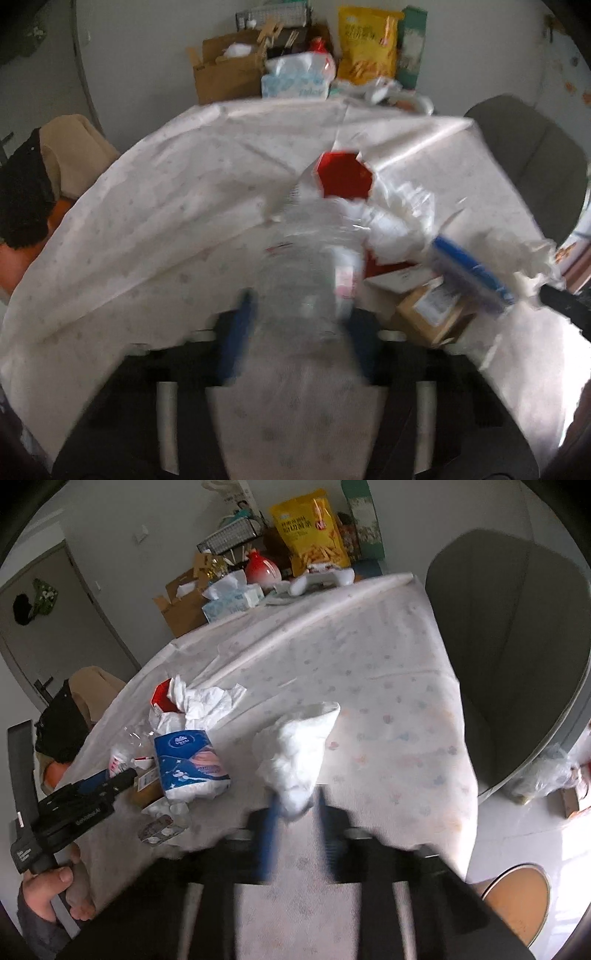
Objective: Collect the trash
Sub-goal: 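Grasp the clear plastic bottle with the left gripper while the right holds the tissue, then carry the bottle and tissue over the bin and open both grippers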
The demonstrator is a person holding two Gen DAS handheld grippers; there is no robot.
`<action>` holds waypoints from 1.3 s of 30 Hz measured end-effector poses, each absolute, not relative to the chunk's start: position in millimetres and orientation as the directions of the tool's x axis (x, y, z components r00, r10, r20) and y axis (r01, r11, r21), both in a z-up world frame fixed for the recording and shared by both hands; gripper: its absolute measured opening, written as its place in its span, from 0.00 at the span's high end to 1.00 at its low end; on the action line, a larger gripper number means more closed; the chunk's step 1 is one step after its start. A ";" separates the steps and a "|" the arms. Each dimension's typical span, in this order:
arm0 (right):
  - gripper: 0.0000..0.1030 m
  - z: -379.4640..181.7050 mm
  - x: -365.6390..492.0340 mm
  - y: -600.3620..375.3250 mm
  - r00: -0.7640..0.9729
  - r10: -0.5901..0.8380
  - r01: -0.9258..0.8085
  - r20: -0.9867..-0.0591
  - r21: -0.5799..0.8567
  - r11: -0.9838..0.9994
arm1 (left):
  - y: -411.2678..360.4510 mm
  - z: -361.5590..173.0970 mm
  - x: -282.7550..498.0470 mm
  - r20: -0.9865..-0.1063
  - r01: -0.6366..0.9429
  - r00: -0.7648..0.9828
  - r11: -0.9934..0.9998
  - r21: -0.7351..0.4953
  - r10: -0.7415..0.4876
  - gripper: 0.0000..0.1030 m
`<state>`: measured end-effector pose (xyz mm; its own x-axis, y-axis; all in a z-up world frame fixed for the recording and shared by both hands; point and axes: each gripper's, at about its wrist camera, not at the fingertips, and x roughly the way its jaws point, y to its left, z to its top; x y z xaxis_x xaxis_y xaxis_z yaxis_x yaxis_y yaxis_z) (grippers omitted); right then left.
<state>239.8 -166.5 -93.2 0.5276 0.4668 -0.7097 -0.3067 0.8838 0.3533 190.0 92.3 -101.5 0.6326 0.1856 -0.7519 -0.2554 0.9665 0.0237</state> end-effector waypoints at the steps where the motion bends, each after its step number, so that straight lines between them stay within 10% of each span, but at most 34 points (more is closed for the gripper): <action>1: 0.94 -91.0 237.3 -168.4 0.534 0.470 -0.309 -0.703 0.355 0.882 | 92.8 -98.0 187.9 -0.746 -0.264 0.636 0.964 0.030 0.197 0.74; 16: 0.96 -58.9 197.1 -216.9 0.604 0.497 -0.288 -0.622 0.411 0.865 | 101.3 -44.8 145.2 -0.645 -0.232 0.764 0.947 -0.220 0.038 0.76; 39: 0.96 -64.1 148.3 -371.6 0.691 0.248 0.000 -0.679 0.343 0.939 | -90.9 -49.5 170.3 -0.623 0.125 0.720 0.940 -0.316 -0.305 0.75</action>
